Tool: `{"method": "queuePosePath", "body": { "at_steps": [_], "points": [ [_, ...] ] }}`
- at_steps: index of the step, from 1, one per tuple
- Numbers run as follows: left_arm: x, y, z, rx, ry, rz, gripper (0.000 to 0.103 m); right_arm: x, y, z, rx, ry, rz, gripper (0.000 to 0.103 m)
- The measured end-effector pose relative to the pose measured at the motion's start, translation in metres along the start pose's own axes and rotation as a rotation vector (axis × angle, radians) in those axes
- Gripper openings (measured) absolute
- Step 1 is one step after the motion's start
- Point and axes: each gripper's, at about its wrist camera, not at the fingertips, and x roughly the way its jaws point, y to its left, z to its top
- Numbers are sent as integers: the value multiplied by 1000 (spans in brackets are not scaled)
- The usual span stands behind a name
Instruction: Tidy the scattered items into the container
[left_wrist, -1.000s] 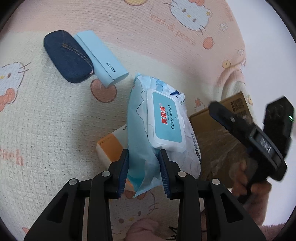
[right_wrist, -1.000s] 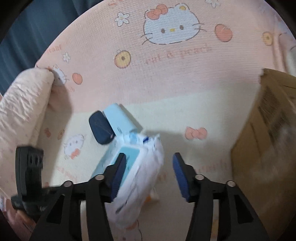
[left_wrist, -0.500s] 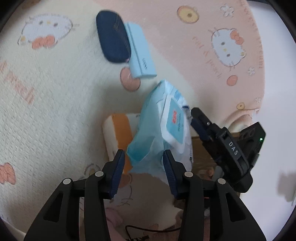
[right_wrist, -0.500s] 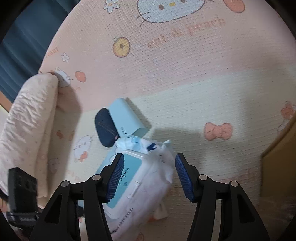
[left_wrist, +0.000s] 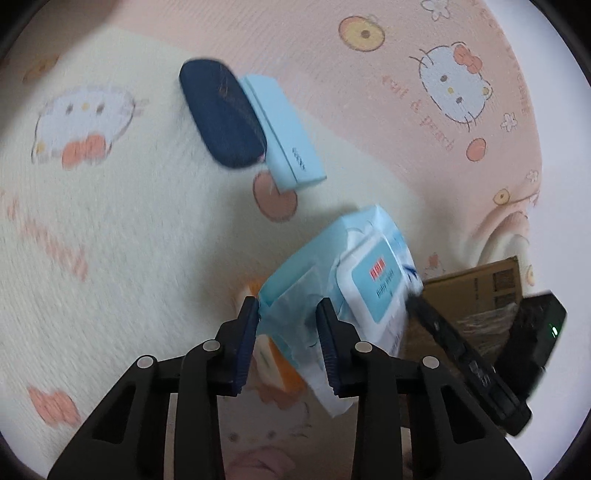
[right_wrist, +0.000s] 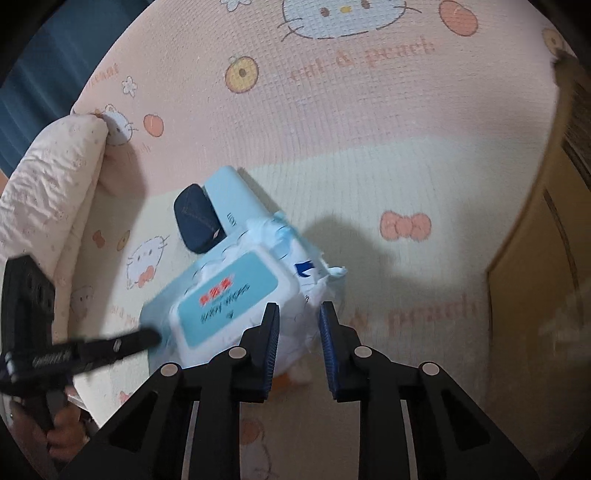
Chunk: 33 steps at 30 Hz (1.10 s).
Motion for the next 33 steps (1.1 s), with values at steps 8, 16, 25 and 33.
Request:
{"method": "queuePosePath", "body": {
  "at_steps": [8, 16, 25, 33],
  "points": [
    [4, 6, 15, 64, -7, -6, 35, -15, 7, -13, -42, 64, -93, 20],
    [2, -12, 6, 189, -63, 17, 35, -14, -5, 52, -37, -20, -52, 66],
    [4, 0, 15, 157, -41, -10, 35, 54, 2, 64, -149, 148, -5, 39],
    [4, 9, 20, 125, -35, -63, 34, 35, -11, 46, -84, 151, 3, 20]
  ]
}}
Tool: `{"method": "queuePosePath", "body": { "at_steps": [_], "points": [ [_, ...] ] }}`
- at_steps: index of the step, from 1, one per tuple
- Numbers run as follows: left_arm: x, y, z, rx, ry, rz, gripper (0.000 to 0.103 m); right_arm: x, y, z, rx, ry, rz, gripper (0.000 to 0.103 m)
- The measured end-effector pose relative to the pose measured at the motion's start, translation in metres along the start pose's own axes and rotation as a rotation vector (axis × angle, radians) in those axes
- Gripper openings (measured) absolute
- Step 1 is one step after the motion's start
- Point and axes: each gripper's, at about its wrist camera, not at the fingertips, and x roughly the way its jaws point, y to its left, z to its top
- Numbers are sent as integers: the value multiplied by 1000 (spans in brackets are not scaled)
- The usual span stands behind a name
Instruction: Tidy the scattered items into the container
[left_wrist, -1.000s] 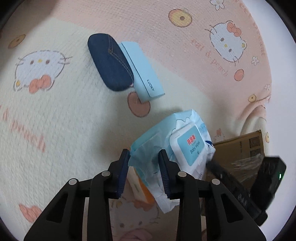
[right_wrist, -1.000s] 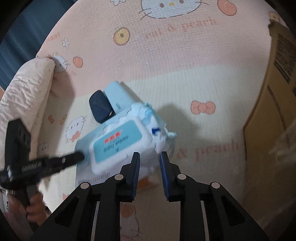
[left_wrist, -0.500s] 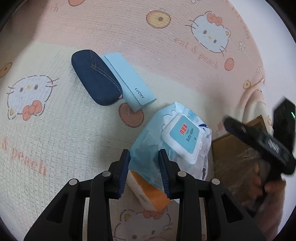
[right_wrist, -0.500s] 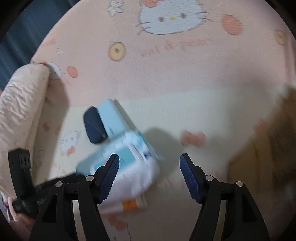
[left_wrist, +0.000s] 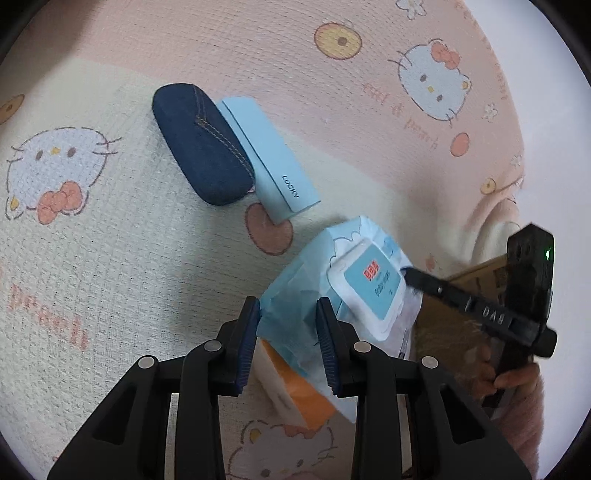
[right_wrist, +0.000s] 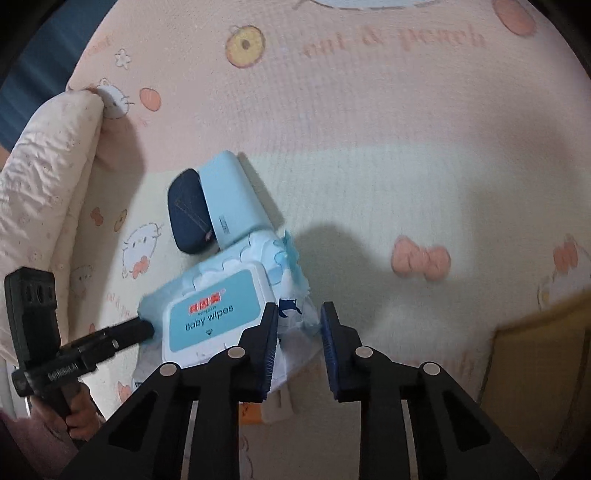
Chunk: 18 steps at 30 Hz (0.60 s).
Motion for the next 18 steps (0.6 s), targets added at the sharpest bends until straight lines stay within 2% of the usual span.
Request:
{"method": "queuePosePath", "body": {
  "at_steps": [4, 7, 9, 13, 18],
  "points": [
    [-2, -5, -1, 36, -4, 8, 34, -14, 13, -26, 6, -3, -34, 20],
    [-5, -2, -2, 7, -8, -57, 34, -22, 23, -53, 7, -3, -87, 20],
    [-4, -5, -2, 32, 8, -66, 34, -25, 29, -73, 11, 8, -112, 20],
    [0, -23, -2, 151, 22, -31, 34, -29, 27, -98, 83, -9, -95, 20],
    [-3, -25, 0, 122, 56, -33, 37, -27, 25, -110, 121, -15, -80, 20]
  ]
}}
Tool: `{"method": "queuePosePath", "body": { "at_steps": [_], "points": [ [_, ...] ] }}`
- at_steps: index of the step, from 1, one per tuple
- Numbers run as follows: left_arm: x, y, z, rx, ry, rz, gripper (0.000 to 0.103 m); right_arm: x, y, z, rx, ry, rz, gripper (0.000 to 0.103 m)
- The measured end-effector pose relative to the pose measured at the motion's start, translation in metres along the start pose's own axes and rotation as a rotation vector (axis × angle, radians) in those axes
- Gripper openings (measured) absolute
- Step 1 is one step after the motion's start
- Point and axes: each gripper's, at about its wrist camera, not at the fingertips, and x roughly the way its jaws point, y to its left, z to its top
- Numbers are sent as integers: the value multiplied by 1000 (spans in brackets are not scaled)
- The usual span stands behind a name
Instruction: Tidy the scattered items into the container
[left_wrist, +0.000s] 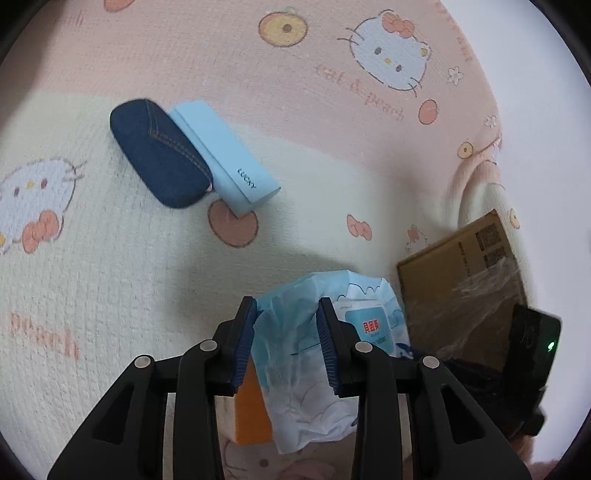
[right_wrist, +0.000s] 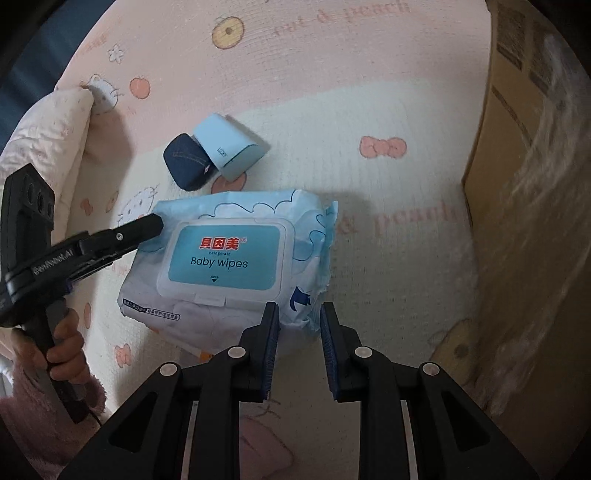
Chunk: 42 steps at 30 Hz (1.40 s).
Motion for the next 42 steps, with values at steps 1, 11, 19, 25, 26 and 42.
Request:
{"method": "queuePosePath", "body": {
  "at_steps": [1, 11, 19, 25, 26, 42],
  "points": [
    [-2, 3, 0, -29, 12, -8, 38, -1, 1, -2, -3, 0, 0, 20],
    [-22, 4, -15, -110, 79, -100, 53, 3, 10, -8, -1, -14, 37, 20],
    [-7, -6, -24, 45, 74, 101, 37, 4, 10, -10, 23, -20, 78, 23],
    [1, -1, -9, 33, 93, 76, 38, 11, -17, 4, 217, -8, 149, 41],
    [4, 0, -6, 31, 99, 82, 38, 12, -18, 6, 221, -7, 129, 47],
    [22, 19, 35, -80, 194, 1, 56, 21, -28, 42, 361, 36, 107, 60]
  ]
}}
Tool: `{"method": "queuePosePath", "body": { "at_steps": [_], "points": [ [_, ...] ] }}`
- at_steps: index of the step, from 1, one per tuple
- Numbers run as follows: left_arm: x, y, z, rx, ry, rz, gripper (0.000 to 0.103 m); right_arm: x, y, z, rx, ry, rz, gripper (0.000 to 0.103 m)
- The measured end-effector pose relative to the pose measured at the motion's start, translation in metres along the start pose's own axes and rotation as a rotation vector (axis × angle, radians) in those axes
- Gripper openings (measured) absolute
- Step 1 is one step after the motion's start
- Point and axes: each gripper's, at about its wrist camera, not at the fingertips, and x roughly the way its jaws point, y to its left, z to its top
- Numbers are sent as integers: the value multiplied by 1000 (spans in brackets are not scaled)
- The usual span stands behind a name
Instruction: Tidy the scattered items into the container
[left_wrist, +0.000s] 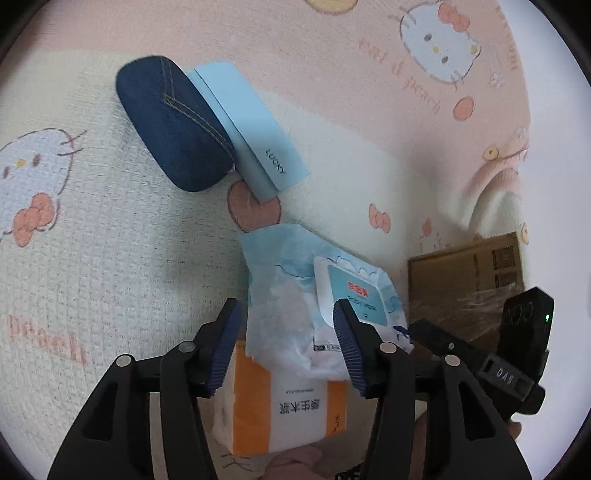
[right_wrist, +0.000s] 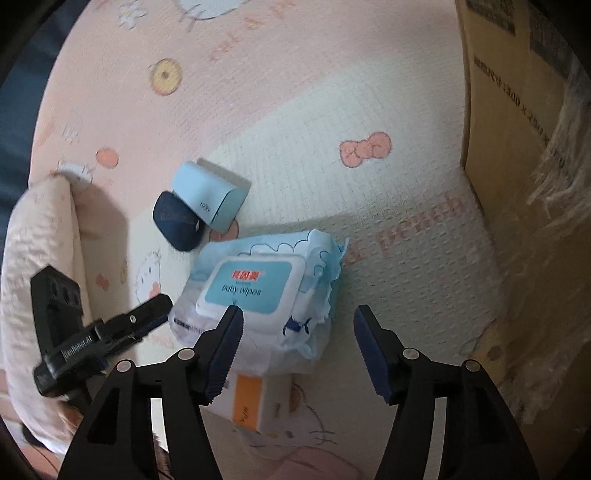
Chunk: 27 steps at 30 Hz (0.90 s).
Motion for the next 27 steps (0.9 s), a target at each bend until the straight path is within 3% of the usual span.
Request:
{"method": "queuePosePath", "body": {
  "at_steps": [6, 11, 12, 14, 16, 22, 27],
  "points": [
    [26, 8, 8, -47, 78, -26, 56, 24, -8, 9, 69, 66, -27, 60],
    [32, 9, 10, -65, 84, -47, 56, 33, -14, 8, 122, 82, 19, 60],
    [32, 9, 10, -68, 85, -50, 54, 34, -12, 7, 120, 81, 27, 59],
    [33, 8, 10, -66, 90, -59, 48, 34, -10, 6, 118, 71, 50, 47],
    [35, 6, 9, -54, 91, -55, 43, 34, -5, 6, 95, 69, 24, 46],
    [27, -11, 1, 32, 4, -33, 41, 23, 16, 6, -26, 17, -62, 42],
    [-3, -25, 3, 43, -73, -78, 40, -7, 33, 11, -89, -51, -54, 42]
  ]
}}
